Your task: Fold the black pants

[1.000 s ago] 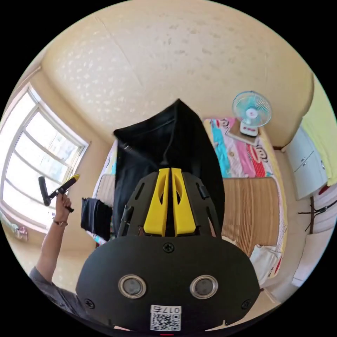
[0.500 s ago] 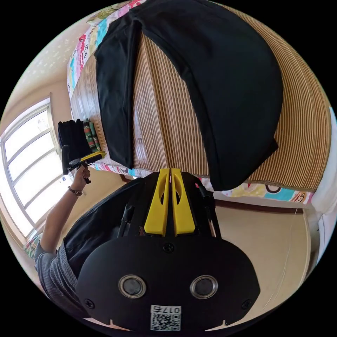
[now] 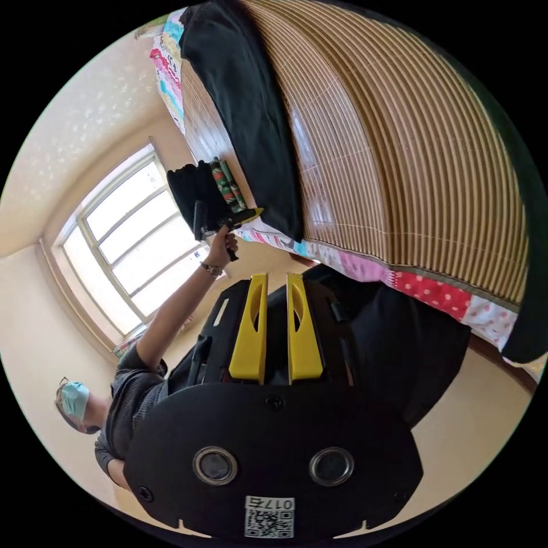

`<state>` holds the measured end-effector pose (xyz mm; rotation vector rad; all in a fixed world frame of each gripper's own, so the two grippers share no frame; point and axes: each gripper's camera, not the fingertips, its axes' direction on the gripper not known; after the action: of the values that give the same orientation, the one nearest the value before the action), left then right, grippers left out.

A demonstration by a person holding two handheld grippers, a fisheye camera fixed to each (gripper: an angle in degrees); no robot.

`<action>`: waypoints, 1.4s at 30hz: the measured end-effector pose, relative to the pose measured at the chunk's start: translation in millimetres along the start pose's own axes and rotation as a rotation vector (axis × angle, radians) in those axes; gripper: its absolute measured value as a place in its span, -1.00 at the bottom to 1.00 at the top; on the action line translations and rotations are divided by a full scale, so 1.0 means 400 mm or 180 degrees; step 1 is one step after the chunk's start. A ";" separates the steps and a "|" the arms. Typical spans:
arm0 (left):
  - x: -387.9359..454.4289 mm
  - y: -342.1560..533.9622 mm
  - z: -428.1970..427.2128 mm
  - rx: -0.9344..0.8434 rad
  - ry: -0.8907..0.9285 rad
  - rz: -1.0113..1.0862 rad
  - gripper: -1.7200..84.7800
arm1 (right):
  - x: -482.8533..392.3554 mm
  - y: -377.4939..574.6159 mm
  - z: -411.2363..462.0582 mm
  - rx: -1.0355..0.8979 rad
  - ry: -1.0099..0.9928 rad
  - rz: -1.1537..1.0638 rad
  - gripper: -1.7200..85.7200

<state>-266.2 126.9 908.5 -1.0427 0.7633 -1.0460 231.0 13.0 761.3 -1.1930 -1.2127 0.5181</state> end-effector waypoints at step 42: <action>-0.344 0.082 -0.273 -0.0619 0.1741 0.0178 -0.98 | 0.045 0.074 -0.212 0.1479 0.1560 -0.0420 -0.86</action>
<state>-399.2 227.2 844.0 -0.8949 1.3506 -1.2431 321.7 3.3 751.3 -0.7721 -0.6928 0.3530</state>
